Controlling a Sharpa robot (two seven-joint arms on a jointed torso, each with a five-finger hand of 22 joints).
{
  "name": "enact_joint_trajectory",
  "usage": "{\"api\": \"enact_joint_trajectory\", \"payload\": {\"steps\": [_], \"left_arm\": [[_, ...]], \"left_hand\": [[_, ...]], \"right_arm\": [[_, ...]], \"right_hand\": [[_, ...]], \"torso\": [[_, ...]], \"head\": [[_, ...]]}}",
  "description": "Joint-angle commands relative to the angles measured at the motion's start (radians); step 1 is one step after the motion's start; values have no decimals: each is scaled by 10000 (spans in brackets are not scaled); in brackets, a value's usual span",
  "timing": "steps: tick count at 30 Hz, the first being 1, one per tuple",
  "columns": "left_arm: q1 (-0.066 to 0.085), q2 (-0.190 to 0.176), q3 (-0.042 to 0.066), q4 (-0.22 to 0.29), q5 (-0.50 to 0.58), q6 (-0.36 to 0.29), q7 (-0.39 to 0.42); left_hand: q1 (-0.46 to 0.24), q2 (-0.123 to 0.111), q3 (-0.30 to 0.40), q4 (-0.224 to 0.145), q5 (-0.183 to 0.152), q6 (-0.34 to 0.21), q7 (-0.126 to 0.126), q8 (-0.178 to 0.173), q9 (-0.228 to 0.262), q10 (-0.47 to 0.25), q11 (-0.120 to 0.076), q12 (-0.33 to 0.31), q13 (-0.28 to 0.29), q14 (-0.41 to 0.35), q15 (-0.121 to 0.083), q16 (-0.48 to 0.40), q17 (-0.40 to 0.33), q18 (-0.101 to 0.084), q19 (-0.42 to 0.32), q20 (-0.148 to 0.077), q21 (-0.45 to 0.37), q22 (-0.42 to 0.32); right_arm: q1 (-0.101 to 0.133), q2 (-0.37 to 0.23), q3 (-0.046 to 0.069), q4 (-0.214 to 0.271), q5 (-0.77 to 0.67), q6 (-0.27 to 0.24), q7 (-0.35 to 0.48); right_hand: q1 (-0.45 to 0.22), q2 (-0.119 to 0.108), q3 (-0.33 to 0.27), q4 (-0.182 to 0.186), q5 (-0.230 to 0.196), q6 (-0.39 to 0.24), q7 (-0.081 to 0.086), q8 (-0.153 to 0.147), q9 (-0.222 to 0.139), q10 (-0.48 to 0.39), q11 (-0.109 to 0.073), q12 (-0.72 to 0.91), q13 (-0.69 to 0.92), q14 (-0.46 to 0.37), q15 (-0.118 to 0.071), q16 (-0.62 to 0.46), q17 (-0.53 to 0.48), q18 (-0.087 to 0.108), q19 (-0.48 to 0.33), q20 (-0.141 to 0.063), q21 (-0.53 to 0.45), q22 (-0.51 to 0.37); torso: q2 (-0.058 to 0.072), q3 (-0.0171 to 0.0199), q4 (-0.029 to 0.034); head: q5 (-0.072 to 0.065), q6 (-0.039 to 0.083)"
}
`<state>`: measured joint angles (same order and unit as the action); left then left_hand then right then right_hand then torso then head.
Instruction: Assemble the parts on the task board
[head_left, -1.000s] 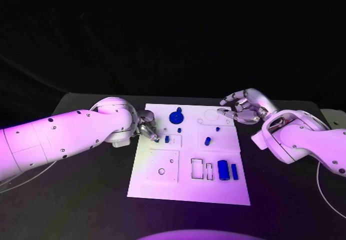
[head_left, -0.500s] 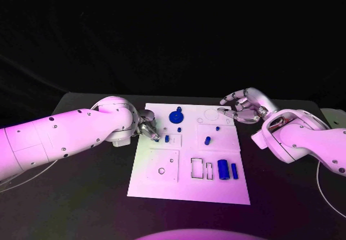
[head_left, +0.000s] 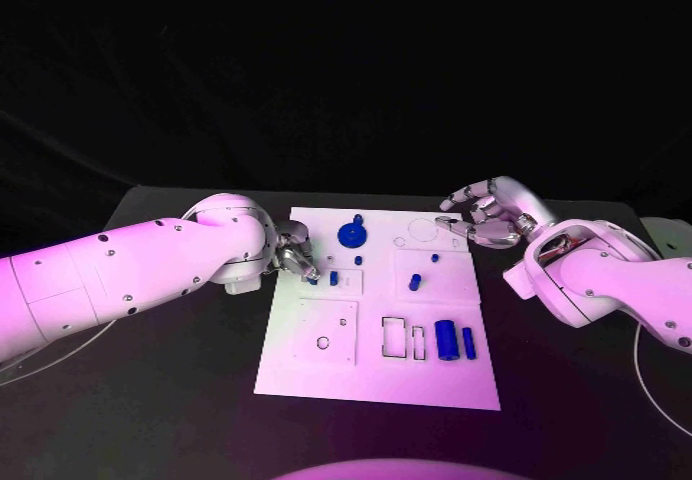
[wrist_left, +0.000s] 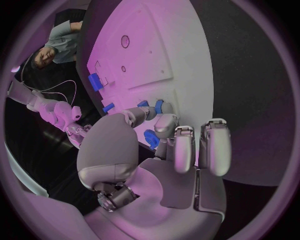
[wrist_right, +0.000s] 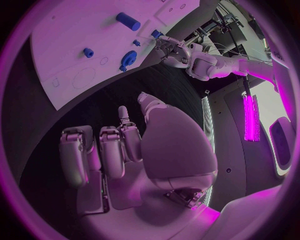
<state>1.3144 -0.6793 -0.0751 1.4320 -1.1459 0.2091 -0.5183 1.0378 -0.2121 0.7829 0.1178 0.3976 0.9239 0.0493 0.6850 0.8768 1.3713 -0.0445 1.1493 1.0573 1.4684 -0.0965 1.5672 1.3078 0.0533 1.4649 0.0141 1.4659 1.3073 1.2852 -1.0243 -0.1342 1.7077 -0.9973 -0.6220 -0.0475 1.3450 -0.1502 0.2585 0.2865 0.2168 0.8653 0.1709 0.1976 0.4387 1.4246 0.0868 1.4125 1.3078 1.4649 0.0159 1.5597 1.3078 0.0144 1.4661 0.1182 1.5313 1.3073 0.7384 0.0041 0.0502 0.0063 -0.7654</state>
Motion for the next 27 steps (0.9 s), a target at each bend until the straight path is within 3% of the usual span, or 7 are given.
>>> {"api": "enact_joint_trajectory", "payload": {"steps": [1, 27], "left_arm": [[-44, 38, -28, 33, 165, 273, 51], [-43, 122, -32, -137, 109, 154, 41]], "left_hand": [[-117, 19, -6, -72, -64, 213, -312, 21, 14, 14, -60, -63, -12, 1024, -82, 36, 2630, -106, 274, -79, 32, 669], [-546, 44, -1135, 623, -152, 357, -348, 17, 62, -15, -86, -24, 35, 1024, -109, 36, 2630, -108, 280, -114, 21, 682]], "right_arm": [[-6, -4, 0, 20, -37, 19, 75], [-6, -28, 0, 52, -26, -11, 104]], "right_hand": [[-71, 2, 41, -4, 69, 62, -38, 37, 15, -44, -30, -27, 1231, 968, -60, -42, 2286, -16, 783, -39, -61, 2301], [-94, 0, 47, 4, 66, 52, -37, 38, 14, -39, -30, -22, 1234, 971, -61, -38, 2294, -18, 788, -41, -54, 2307]], "torso": [[5, 2, 2], [8, -2, -7]], "head": [[-10, -3], [-40, 2]]}}
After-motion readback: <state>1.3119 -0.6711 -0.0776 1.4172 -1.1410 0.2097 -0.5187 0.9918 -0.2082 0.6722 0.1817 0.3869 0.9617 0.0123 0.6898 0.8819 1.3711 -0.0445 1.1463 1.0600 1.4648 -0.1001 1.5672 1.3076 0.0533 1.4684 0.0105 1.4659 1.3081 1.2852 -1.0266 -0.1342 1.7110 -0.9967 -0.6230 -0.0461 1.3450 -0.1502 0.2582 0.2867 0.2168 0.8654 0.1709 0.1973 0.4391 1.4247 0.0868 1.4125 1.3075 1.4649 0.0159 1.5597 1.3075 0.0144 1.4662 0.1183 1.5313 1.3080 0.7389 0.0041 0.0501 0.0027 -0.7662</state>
